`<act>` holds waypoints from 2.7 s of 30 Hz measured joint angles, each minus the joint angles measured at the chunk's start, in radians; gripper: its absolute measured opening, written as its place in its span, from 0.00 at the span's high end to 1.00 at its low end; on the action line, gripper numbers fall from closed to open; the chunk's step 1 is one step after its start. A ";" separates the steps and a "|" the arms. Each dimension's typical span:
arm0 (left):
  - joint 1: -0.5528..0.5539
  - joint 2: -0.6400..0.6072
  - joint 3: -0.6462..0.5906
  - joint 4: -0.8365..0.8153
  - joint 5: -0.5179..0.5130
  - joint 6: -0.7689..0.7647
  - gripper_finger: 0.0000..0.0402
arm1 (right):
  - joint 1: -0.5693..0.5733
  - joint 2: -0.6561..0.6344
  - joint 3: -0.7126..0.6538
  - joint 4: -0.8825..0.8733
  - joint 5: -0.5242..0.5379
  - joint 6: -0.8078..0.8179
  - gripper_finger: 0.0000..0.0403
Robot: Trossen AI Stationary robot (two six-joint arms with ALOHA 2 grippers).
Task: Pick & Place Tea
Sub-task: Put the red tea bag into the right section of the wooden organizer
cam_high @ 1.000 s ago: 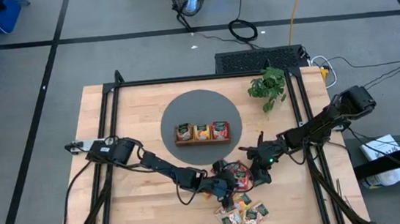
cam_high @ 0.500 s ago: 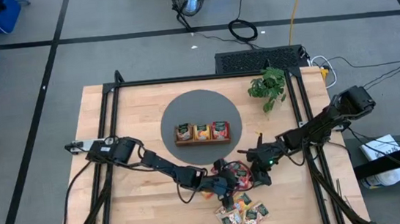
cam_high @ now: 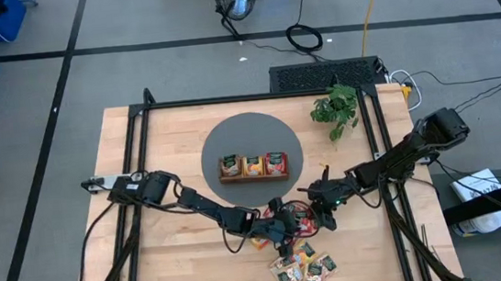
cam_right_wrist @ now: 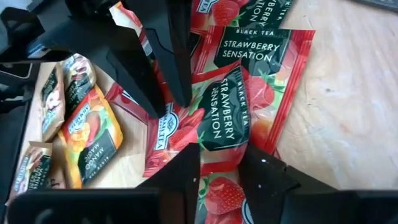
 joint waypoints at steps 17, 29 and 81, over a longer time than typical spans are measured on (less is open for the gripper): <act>-0.024 -0.034 -0.001 -0.021 -0.020 0.134 0.78 | 0.000 -0.023 -0.001 0.002 0.016 -0.117 1.00; -0.105 -0.236 0.000 -0.297 -0.139 0.178 0.78 | 0.010 -0.162 -0.002 -0.063 0.016 -0.211 1.00; 0.018 -0.690 -0.740 0.254 -0.263 0.346 0.78 | -0.467 -0.081 0.357 -0.457 0.145 -0.818 1.00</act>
